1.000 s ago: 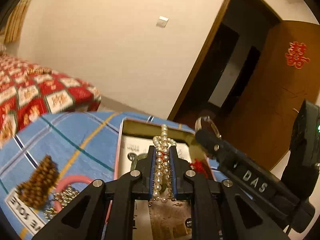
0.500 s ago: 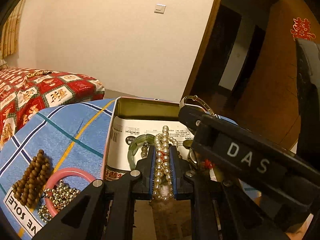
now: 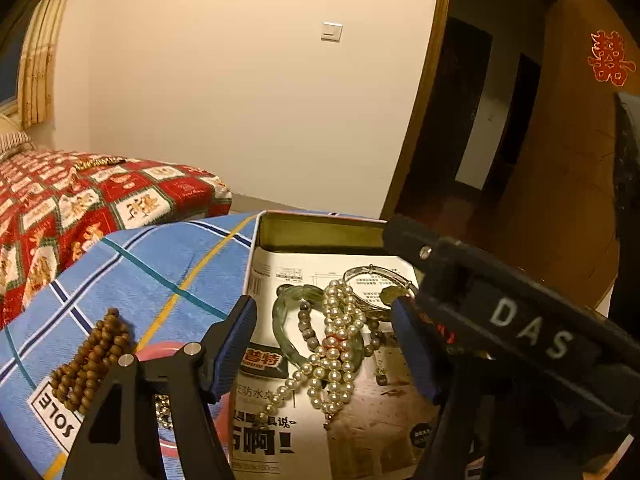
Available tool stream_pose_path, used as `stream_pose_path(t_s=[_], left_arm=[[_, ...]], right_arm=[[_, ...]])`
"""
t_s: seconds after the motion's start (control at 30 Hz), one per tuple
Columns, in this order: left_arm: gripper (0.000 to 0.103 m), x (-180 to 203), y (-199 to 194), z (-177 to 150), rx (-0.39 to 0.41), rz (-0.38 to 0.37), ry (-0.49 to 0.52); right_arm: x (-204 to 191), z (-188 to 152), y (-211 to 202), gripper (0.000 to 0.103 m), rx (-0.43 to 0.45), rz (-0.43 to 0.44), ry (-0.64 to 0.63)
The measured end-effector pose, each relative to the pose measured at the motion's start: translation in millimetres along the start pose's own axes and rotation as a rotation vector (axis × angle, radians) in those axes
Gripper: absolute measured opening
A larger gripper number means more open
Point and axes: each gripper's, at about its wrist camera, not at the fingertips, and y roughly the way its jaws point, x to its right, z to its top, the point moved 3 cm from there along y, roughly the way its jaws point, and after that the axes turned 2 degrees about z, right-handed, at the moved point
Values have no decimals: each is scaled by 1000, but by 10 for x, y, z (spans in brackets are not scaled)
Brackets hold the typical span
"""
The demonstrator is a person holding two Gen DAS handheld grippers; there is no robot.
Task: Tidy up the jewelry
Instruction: 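Lower the pearl necklace into the tin with the left tool while the right tool releases the silver bangle there, then move both tools back toward the remaining jewelry on the cloth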
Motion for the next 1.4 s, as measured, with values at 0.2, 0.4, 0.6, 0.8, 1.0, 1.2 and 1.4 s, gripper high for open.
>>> stream_pose_path(t_s=[0.2, 0.4, 0.6, 0.8, 1.0, 1.2, 1.4], left_arm=[[70, -10, 5, 18, 5, 16, 17], [70, -18, -101, 34, 48, 80, 50], [70, -183, -243, 3, 85, 139, 46], [70, -416, -411, -94, 95, 199, 27], [70, -683, -619, -199, 84, 273, -1], [70, -936, -816, -311, 69, 318, -28], [70, -1130, -917, -369, 44, 352, -45]], right_arm=[[41, 17, -64, 79, 35, -20, 14], [100, 4, -84, 79, 67, -15, 56], [37, -58, -219, 80, 124, -31, 45], [-107, -207, -310, 81, 128, -46, 42], [-402, -349, -372, 72, 119, -24, -32], [-694, -504, -400, 58, 97, -2, -84], [-893, -679, -487, 58, 74, 41, -75]])
